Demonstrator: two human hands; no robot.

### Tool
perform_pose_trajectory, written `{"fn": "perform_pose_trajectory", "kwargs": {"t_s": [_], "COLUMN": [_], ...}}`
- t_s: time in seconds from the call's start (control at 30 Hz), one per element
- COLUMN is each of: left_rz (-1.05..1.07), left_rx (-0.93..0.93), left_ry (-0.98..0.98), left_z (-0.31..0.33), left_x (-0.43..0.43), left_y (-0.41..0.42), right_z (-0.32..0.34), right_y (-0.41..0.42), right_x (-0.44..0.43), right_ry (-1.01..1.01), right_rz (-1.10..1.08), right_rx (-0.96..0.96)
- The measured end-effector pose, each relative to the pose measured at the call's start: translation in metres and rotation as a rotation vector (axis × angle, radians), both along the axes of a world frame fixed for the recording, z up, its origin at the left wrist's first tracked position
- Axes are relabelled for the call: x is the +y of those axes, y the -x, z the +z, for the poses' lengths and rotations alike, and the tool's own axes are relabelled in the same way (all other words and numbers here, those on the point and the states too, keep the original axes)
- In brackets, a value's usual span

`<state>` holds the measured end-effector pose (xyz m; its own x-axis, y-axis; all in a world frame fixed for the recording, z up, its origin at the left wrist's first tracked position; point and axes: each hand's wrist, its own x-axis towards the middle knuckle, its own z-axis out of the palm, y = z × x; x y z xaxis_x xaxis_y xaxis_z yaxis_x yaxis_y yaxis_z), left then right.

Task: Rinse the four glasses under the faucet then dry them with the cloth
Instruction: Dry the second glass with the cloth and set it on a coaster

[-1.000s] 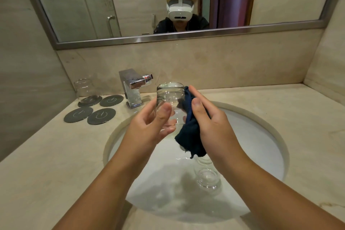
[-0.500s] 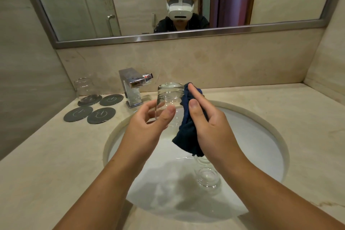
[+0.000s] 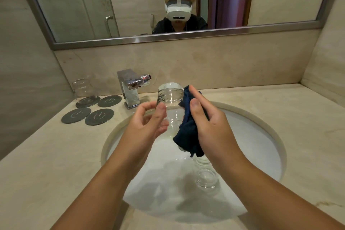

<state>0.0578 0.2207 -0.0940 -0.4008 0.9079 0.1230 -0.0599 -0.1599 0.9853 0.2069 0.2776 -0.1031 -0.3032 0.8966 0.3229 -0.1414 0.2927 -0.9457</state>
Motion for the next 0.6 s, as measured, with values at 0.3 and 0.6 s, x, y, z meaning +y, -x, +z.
{"fn": "perform_pose_trajectory", "kwargs": {"t_s": [0.3,0.6], "left_rz": [-0.076,0.015], "left_rx": [-0.166,-0.014], "left_ry": [-0.031,-0.053], "left_z": [0.0042,0.0012], "left_x": [-0.0037,-0.0011], "left_y": [0.0023,-0.0002], "right_z": [0.0013,0.0011], "right_y": [-0.0014,-0.0034], "right_x": [0.0012,0.0016], "right_ry": [-0.009,-0.026], "right_rz": [0.026,-0.03], "right_rx": [0.064,0.02]}}
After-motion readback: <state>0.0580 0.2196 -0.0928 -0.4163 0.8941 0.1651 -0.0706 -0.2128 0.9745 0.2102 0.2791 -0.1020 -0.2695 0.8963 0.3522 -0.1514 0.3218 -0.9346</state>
